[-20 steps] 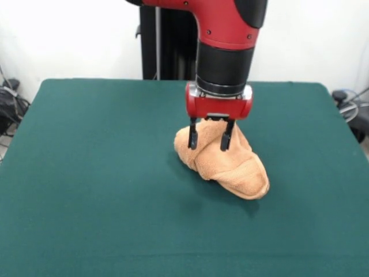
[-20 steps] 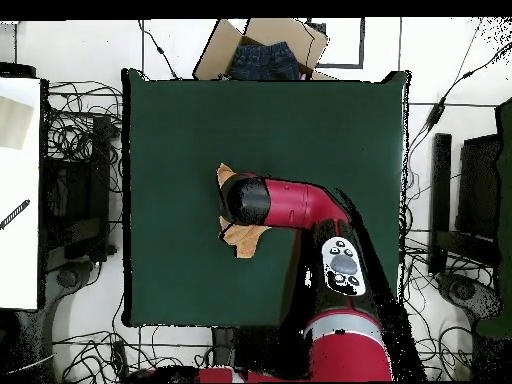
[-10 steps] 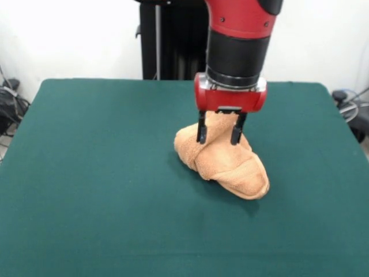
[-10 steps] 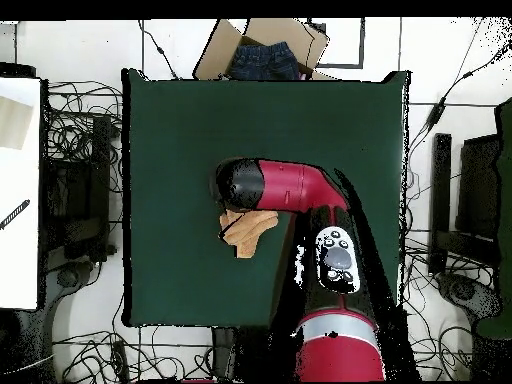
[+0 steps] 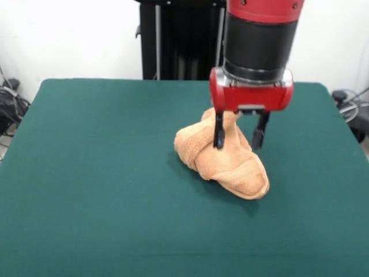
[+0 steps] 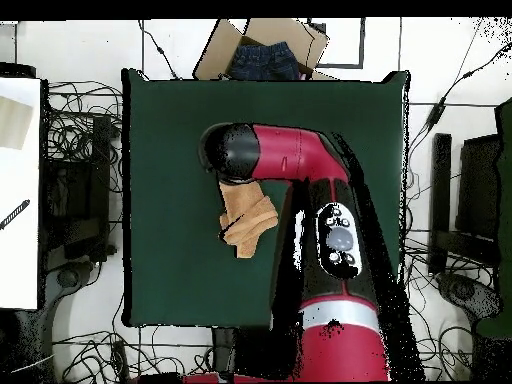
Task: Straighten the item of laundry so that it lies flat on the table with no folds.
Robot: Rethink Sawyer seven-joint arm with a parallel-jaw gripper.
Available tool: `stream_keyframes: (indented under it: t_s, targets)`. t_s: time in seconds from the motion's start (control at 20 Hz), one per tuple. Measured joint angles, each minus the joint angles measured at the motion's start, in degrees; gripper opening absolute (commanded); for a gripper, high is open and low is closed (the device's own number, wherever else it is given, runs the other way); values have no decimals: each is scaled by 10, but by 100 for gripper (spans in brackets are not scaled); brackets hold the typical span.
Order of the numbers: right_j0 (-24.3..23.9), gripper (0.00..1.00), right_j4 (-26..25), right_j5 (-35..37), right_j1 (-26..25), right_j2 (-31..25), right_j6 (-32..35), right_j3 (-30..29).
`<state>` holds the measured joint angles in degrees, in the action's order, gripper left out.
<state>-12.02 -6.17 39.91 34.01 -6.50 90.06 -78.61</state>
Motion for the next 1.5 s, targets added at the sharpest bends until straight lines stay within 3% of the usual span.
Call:
stream_keyframes:
  t_s: [0.3, 0.65, 1.5]
  targets:
    - [-22, 100, -9, 0, -66, -33, 0, 80]
    - [-37, 100, -35, 0, -88, -42, 0, 73]
    - [-36, 100, -44, -4, 58, -44, 0, -72]
